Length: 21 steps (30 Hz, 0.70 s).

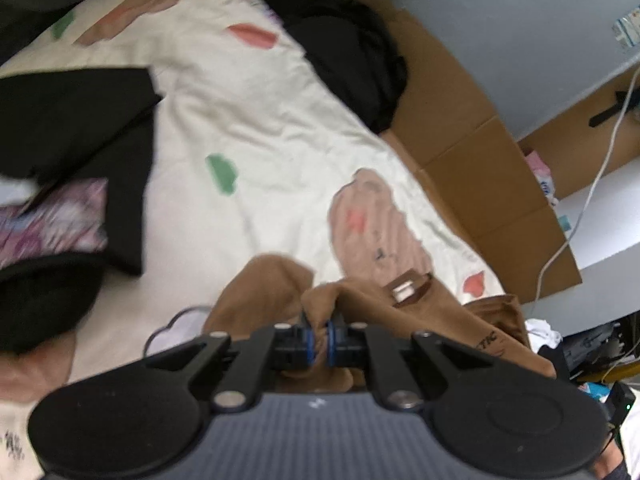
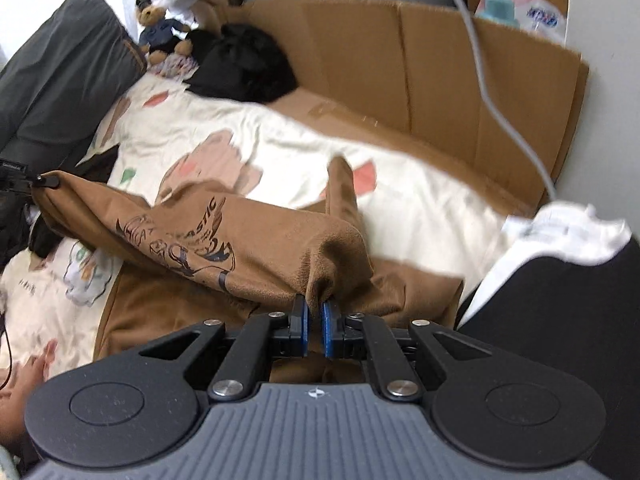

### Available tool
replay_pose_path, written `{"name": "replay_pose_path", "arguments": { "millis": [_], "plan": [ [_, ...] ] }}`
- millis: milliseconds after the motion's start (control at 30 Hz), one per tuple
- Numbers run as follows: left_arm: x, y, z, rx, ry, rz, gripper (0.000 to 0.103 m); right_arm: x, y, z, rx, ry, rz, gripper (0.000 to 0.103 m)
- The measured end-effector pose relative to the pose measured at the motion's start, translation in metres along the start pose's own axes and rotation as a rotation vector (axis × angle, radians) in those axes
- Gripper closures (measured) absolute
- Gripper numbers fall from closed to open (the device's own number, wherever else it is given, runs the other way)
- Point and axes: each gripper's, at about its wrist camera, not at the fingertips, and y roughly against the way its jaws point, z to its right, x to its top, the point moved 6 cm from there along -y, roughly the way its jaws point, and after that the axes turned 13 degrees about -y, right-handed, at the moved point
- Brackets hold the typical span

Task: Fold clothes

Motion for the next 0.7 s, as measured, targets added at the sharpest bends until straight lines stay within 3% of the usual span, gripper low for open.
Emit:
{"name": "replay_pose_path", "arguments": {
  "millis": [367, 633, 700],
  "plan": [
    [-0.066, -0.003, -0.031, 0.010, 0.057, -0.100, 0.096, -0.054, -0.012, -0.003, -0.012, 0.025, -0.130, 0.095],
    [-0.093, 0.004, -0.056, 0.031, 0.096, -0.117, 0.096, -0.063, -0.019, -0.004, -0.008, 0.039, -0.188, 0.092],
    [-0.098, 0.008, -0.062, 0.048, 0.097, -0.119, 0.096, -0.061, -0.019, -0.005, 0.006, 0.037, -0.195, 0.086]
  ]
}}
